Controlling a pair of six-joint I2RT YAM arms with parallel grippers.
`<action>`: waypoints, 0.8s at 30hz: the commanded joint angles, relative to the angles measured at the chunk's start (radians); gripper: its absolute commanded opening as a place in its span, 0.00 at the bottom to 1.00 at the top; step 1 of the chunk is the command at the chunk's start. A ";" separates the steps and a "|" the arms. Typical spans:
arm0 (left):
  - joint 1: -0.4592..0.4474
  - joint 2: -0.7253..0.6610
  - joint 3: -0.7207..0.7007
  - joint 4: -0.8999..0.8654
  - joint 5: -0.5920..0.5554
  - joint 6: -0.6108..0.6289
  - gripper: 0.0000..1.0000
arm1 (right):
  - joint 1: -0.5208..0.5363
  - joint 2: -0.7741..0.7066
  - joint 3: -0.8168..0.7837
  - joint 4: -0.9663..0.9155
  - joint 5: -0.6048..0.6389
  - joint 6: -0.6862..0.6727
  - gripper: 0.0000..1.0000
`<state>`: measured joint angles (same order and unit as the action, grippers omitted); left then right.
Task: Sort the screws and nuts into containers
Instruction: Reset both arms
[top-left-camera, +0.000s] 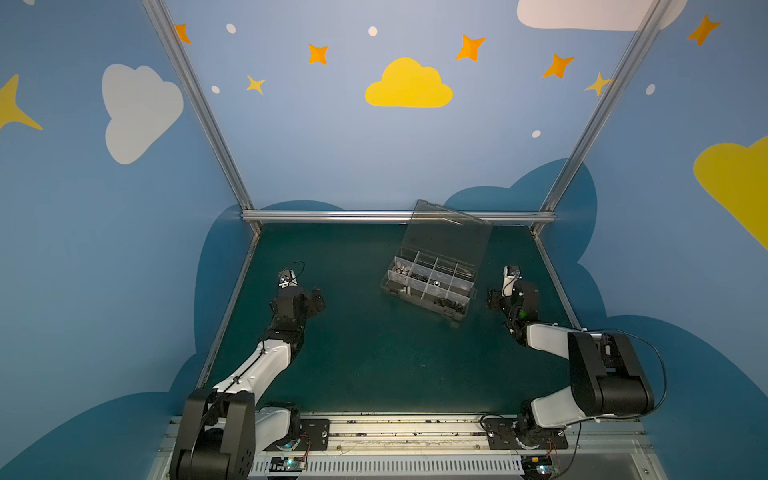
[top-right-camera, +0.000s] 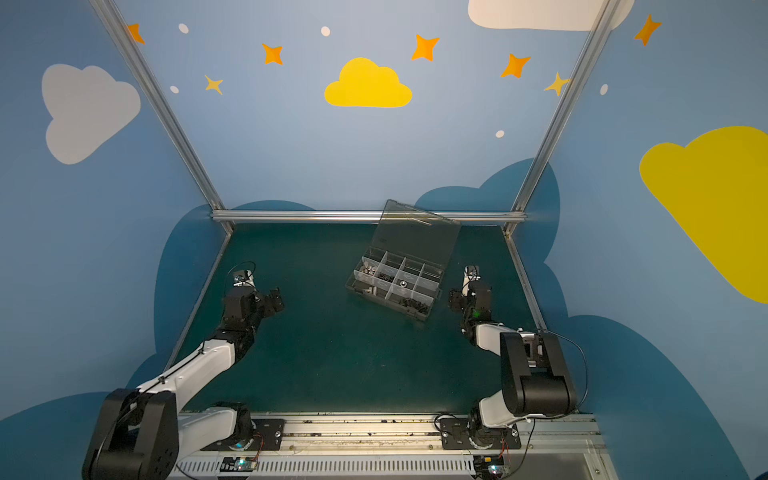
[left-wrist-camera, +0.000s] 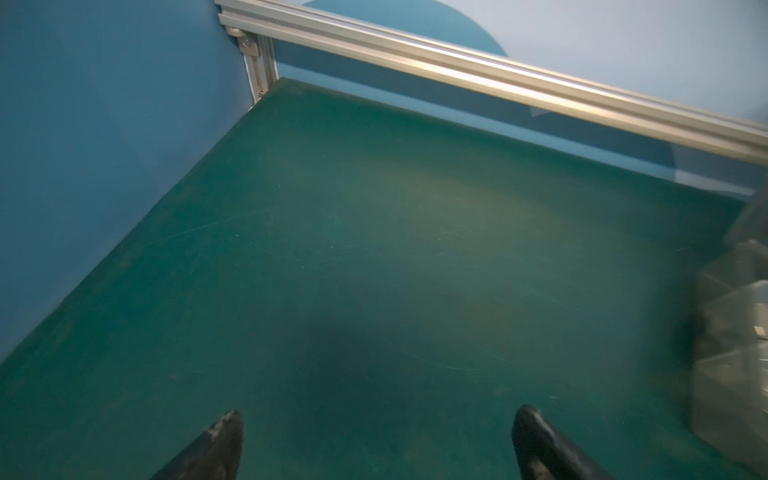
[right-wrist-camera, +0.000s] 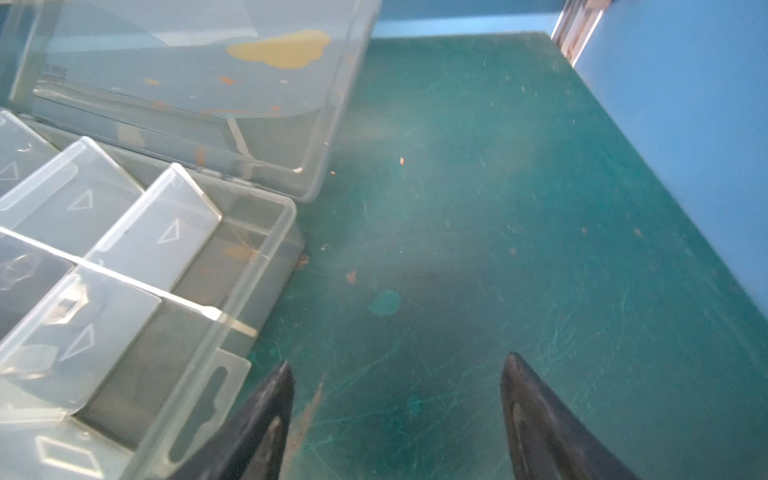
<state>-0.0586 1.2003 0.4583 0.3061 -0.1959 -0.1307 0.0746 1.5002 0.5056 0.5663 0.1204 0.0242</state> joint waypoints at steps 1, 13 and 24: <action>0.017 0.047 -0.018 0.120 0.005 0.044 1.00 | 0.004 -0.010 -0.020 0.063 0.049 -0.006 0.74; 0.025 0.190 -0.034 0.321 0.030 0.090 1.00 | 0.007 -0.017 -0.058 0.113 0.093 0.008 0.75; 0.029 0.318 -0.054 0.463 -0.001 0.083 1.00 | 0.007 -0.018 -0.066 0.151 0.094 0.009 0.75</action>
<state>-0.0349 1.5227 0.3954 0.7250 -0.1783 -0.0563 0.0776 1.4990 0.4522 0.6590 0.2020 0.0235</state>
